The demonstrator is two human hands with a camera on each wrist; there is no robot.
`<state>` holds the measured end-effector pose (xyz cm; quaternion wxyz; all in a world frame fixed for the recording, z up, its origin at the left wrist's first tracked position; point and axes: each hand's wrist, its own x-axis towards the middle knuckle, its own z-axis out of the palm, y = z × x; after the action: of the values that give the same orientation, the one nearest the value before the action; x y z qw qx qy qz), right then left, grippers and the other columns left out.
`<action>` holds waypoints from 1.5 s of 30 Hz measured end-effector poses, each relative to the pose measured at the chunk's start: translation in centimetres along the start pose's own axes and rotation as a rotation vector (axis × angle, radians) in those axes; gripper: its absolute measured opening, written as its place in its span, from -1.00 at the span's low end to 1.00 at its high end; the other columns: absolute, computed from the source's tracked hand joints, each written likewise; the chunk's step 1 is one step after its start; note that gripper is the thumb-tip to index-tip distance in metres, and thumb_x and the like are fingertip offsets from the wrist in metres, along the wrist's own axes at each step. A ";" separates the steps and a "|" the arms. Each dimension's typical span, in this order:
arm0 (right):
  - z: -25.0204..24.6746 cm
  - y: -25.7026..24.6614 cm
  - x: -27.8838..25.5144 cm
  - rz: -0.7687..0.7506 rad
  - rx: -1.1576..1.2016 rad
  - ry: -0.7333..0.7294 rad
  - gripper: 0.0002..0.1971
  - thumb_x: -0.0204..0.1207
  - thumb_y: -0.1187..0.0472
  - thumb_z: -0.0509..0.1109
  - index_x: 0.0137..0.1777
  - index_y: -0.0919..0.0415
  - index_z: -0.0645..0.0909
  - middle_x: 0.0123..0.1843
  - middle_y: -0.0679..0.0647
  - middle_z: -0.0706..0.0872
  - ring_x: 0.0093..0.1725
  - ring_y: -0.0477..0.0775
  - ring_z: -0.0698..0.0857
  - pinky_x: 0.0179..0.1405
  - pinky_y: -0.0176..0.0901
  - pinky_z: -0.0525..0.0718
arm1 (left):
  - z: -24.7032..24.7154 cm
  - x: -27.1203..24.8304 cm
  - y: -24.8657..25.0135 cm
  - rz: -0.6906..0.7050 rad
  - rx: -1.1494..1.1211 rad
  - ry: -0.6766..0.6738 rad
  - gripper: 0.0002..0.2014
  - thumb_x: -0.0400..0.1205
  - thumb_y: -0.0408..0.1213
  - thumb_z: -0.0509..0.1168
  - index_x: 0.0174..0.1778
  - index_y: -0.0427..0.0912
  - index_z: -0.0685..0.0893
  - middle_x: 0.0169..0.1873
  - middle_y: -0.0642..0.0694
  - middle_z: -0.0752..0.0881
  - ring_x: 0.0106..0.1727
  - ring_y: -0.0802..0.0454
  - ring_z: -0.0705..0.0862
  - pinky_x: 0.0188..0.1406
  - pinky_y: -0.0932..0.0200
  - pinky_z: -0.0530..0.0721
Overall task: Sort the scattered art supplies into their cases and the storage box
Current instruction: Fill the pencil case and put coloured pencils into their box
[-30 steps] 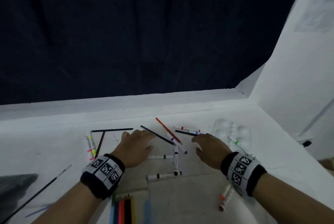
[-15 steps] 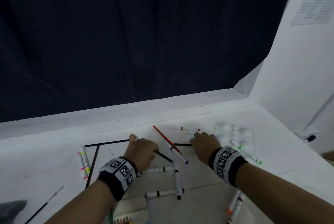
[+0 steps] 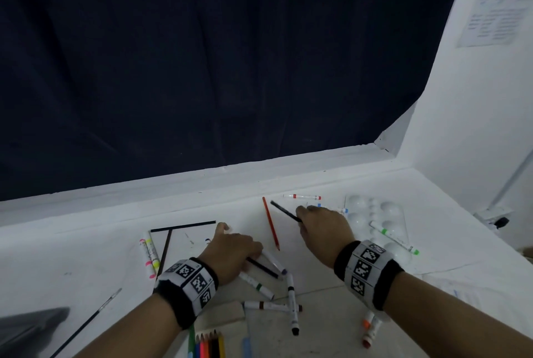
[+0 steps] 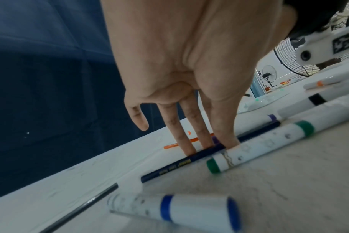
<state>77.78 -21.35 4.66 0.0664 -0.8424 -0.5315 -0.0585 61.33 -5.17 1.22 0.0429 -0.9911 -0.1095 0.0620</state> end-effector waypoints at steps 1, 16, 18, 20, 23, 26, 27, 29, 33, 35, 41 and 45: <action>-0.3 -0.3 -0.5 0.012 0.091 0.036 -0.84 0.69 0.18 0.16 0.20 0.14 0.47 0.02 0.09 0.70 -0.04 0.19 0.70 -0.24 -0.11 0.50 | 0.2 -0.2 0.1 -0.003 -0.007 -0.002 -0.68 0.68 -0.38 0.17 0.27 0.05 0.58 0.09 0.02 0.69 0.12 -0.06 0.67 0.50 -0.16 0.13; -2.7 -1.8 -8.6 0.048 0.863 0.167 -0.63 0.60 0.48 0.25 0.19 0.04 0.70 -0.01 -0.15 0.77 -0.02 -0.21 0.73 -0.18 -0.48 0.62 | -1.5 -3.6 1.6 -0.114 -0.239 0.294 -0.84 0.77 -0.30 0.17 0.11 0.09 0.56 0.00 0.16 0.60 0.03 0.09 0.64 0.25 0.01 0.35; -3.3 -2.0 -9.1 0.033 0.882 0.226 -0.59 0.53 0.51 0.33 0.21 0.03 0.71 0.01 -0.19 0.79 0.03 -0.25 0.73 -0.22 -0.47 0.63 | -3.0 -5.2 1.6 -0.130 -0.447 0.400 -0.89 0.76 -0.28 0.23 0.05 0.07 0.56 -0.03 0.17 0.64 -0.02 0.13 0.65 0.12 0.07 0.54; -3.7 -2.3 -9.3 0.022 0.896 0.304 -0.65 0.46 0.47 0.48 0.12 0.04 0.72 -0.09 -0.21 0.81 -0.06 -0.21 0.77 -0.29 -0.45 0.64 | -4.2 -7.4 1.8 -0.200 -0.680 0.496 -0.87 0.74 -0.29 0.27 0.01 0.07 0.54 -0.08 0.17 0.69 -0.05 0.21 0.67 -0.05 0.17 0.64; -3.6 -3.1 -9.4 0.054 0.955 0.391 -0.77 0.45 0.37 0.56 -0.06 0.02 0.68 -0.29 -0.14 0.80 -0.28 -0.11 0.80 -0.36 -0.33 0.67 | -5.4 -10.9 2.4 -0.318 -1.019 0.612 -0.80 0.71 -0.34 0.33 0.10 0.08 0.55 -0.10 0.07 0.78 0.00 0.15 0.76 -0.02 0.21 0.69; -3.1 -4.6 -9.8 0.103 1.126 0.393 -0.91 0.60 0.30 0.43 -0.07 0.10 0.60 -0.37 0.02 0.77 -0.41 -0.01 0.76 -0.35 -0.23 0.66 | -5.5 -14.2 3.3 -0.383 -1.336 0.592 -0.68 0.68 -0.38 0.38 0.27 0.04 0.55 -0.07 -0.13 0.83 -0.02 0.00 0.83 0.09 0.14 0.70; -2.7 -5.3 -10.0 0.107 1.176 0.372 -0.93 0.66 0.28 0.36 -0.07 0.12 0.59 -0.39 0.07 0.76 -0.43 0.04 0.72 -0.36 -0.22 0.63 | -5.1 -15.0 3.5 -0.396 -1.419 0.572 -0.65 0.66 -0.41 0.39 0.30 0.02 0.56 -0.08 -0.19 0.83 -0.01 -0.07 0.84 0.11 0.09 0.70; -1.7 -6.6 -10.2 0.117 1.227 0.312 -0.87 0.71 0.23 0.28 -0.09 0.14 0.59 -0.45 0.10 0.70 -0.48 0.07 0.62 -0.40 -0.11 0.57 | -4.0 -15.8 4.1 -0.422 -1.521 0.520 -0.62 0.64 -0.46 0.41 0.30 -0.01 0.57 -0.09 -0.25 0.82 -0.02 -0.18 0.85 0.11 0.00 0.69; 1.4 -8.9 -10.6 0.146 1.238 0.108 -0.76 0.72 0.08 0.26 -0.17 0.07 0.63 -0.47 0.04 0.51 -0.48 0.06 0.41 -0.40 0.00 0.39 | -1.2 -16.1 4.7 -0.485 -1.473 0.434 -0.60 0.61 -0.51 0.44 0.23 0.01 0.56 -0.17 -0.21 0.81 -0.14 -0.11 0.83 -0.12 0.11 0.75; 2.5 -9.8 -10.8 0.138 1.223 -0.006 -0.74 0.72 0.05 0.25 -0.17 0.05 0.65 -0.43 0.05 0.44 -0.45 0.07 0.38 -0.37 0.02 0.37 | -0.3 -16.1 4.7 -0.485 -1.424 0.413 -0.60 0.60 -0.50 0.44 0.21 0.03 0.55 -0.17 -0.18 0.80 -0.21 -0.03 0.83 -0.22 0.25 0.72; 4.1 -11.7 -10.4 0.123 1.145 -0.136 -0.72 0.72 0.10 0.28 -0.22 0.17 0.60 -0.40 0.01 0.61 -0.46 -0.17 0.54 -0.36 -0.21 0.52 | 1.4 -14.6 4.1 -0.436 -1.185 0.342 -0.57 0.59 -0.36 0.50 0.24 0.08 0.49 -0.13 -0.09 0.78 -0.25 0.00 0.84 -0.19 0.13 0.82; 5.1 -11.6 -9.7 0.122 1.019 -0.184 -0.78 0.69 0.14 0.33 -0.08 0.31 0.61 -0.25 0.16 0.72 -0.44 -0.15 0.67 -0.42 -0.31 0.62 | 2.2 -13.1 3.9 -0.470 -1.047 0.230 -0.52 0.53 -0.12 0.57 0.29 0.09 0.51 -0.13 0.02 0.78 -0.19 0.17 0.81 -0.17 0.23 0.80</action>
<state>63.27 -24.13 -1.42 0.4241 -0.7343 -0.4462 0.2861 49.12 -11.71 0.15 -0.4283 -0.8298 -0.3372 -0.1197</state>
